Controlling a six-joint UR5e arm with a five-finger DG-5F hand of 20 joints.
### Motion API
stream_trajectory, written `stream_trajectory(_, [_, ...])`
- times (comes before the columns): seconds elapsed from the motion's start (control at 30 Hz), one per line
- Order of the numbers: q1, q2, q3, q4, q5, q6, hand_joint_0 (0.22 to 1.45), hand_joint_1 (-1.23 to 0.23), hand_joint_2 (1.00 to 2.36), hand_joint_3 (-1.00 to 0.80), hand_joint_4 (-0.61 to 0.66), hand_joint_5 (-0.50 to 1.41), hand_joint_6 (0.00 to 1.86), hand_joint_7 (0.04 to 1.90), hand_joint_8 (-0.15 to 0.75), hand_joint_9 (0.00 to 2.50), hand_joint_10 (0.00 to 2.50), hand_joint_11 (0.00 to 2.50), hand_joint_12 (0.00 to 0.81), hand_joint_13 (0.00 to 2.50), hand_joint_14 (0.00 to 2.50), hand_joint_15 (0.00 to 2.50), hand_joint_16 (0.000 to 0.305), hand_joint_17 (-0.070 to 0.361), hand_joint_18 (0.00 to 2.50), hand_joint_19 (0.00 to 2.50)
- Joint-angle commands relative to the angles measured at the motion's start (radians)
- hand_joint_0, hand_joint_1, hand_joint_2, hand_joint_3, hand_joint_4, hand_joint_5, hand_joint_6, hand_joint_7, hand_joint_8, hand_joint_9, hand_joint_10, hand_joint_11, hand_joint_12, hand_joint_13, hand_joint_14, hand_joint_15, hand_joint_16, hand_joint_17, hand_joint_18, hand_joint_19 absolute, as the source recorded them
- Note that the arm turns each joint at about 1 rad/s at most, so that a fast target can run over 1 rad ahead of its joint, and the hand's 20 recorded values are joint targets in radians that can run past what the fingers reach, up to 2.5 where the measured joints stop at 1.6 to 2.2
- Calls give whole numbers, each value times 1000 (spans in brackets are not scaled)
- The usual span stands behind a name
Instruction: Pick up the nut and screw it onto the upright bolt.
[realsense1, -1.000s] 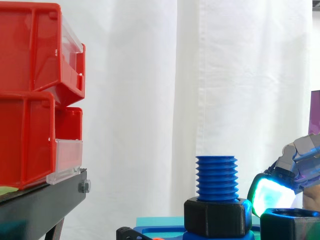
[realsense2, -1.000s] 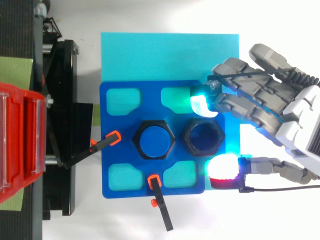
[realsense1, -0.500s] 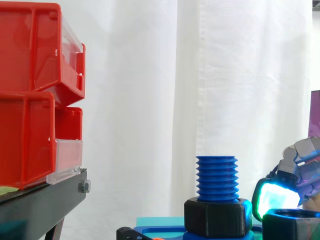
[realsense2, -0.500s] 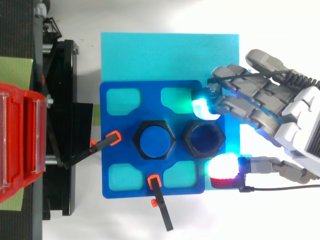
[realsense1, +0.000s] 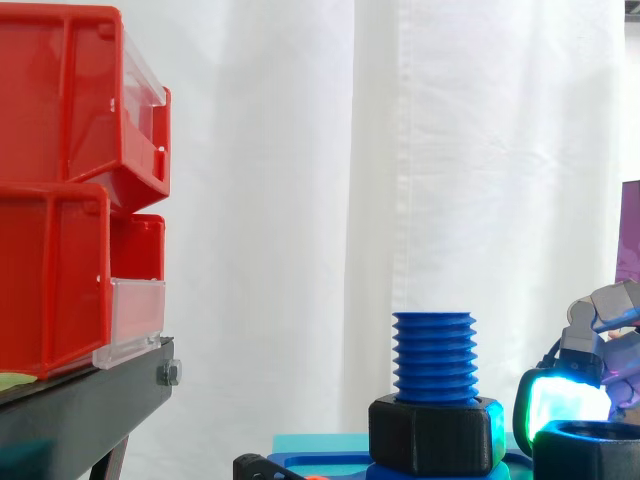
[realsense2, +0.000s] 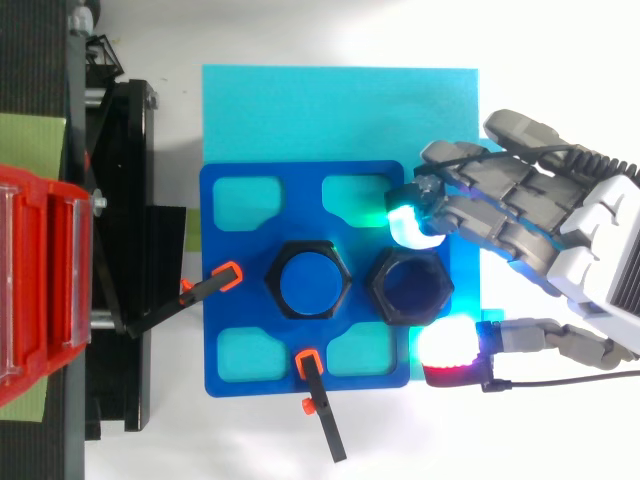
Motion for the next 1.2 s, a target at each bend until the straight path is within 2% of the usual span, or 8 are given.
stream_trajectory(0.0, [-4, 0, 0, -11, -6, 38, 605, -654, 1000, -500, 226, -167, 501, 1206, 224, 641, 4, 130, 255, 651, 1, 0, 24, 53, 413, 0])
stream_trajectory(0.07, [-6, 0, 0, -19, -13, 61, 606, -658, 1000, -500, 223, -163, 500, 1235, 223, 652, 5, 140, 255, 656, 0, 0, 24, 53, 425, 0])
stream_trajectory(0.13, [-7, 0, 0, -28, -36, 89, 606, -658, 1000, -500, 221, -161, 500, 1241, 226, 661, 5, 142, 255, 662, 0, 0, 23, 53, 428, 0])
stream_trajectory(0.4, [-7, 2, 3, -59, -64, 92, 603, -646, 1000, -500, 218, -155, 500, 1263, 230, 683, 5, 154, 254, 677, 1, 0, 23, 52, 439, 0])
stream_trajectory(0.53, [-7, 3, 21, -123, -69, 95, 602, -640, 1000, -500, 219, -155, 500, 1262, 229, 685, 5, 155, 254, 680, 0, 2, 23, 52, 442, 10])
stream_trajectory(0.63, [-7, 14, 21, -162, -89, 103, 601, -634, 1000, -500, 219, -155, 500, 1262, 230, 684, 5, 162, 255, 681, 0, 2, 23, 52, 442, 4])
stream_trajectory(0.9, [-9, 31, 21, -172, -107, 145, 597, -623, 1000, -500, 216, -154, 500, 1262, 234, 686, 5, 166, 255, 687, 0, 9, 23, 52, 444, 15])
stream_trajectory(1.17, [-10, 58, 21, -189, -110, 145, 592, -620, 1000, -500, 219, -153, 500, 1271, 234, 683, 5, 165, 256, 690, 0, 10, 23, 52, 446, 19])
